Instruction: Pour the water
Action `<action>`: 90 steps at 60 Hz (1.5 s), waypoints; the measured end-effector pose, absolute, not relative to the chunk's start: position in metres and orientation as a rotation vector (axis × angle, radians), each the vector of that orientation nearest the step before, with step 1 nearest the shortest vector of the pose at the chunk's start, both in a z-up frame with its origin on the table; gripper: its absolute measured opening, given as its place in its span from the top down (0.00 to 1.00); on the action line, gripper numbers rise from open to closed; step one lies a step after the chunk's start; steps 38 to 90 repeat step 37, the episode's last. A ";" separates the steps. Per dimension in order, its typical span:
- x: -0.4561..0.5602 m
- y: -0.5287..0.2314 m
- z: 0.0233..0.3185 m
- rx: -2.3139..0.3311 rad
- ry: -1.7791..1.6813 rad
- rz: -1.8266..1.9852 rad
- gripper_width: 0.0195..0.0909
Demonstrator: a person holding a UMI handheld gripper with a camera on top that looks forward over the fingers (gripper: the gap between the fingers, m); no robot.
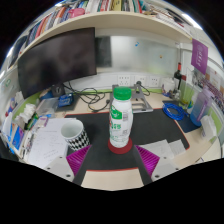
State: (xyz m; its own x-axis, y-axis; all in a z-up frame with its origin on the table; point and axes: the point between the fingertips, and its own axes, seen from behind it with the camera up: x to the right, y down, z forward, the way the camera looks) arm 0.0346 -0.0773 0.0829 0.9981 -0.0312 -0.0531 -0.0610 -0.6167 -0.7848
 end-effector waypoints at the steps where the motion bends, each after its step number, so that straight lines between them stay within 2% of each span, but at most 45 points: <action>1: 0.032 -0.079 0.087 -2.241 0.065 0.059 0.10; 8: 0.023 -0.088 0.113 -2.252 0.045 0.117 0.11; 14: 0.023 -0.093 0.124 -2.259 0.049 0.098 0.12; 37: 0.011 -0.125 0.120 -2.334 -0.030 0.112 0.13; 90: 0.011 -0.125 0.120 -2.334 -0.030 0.112 0.13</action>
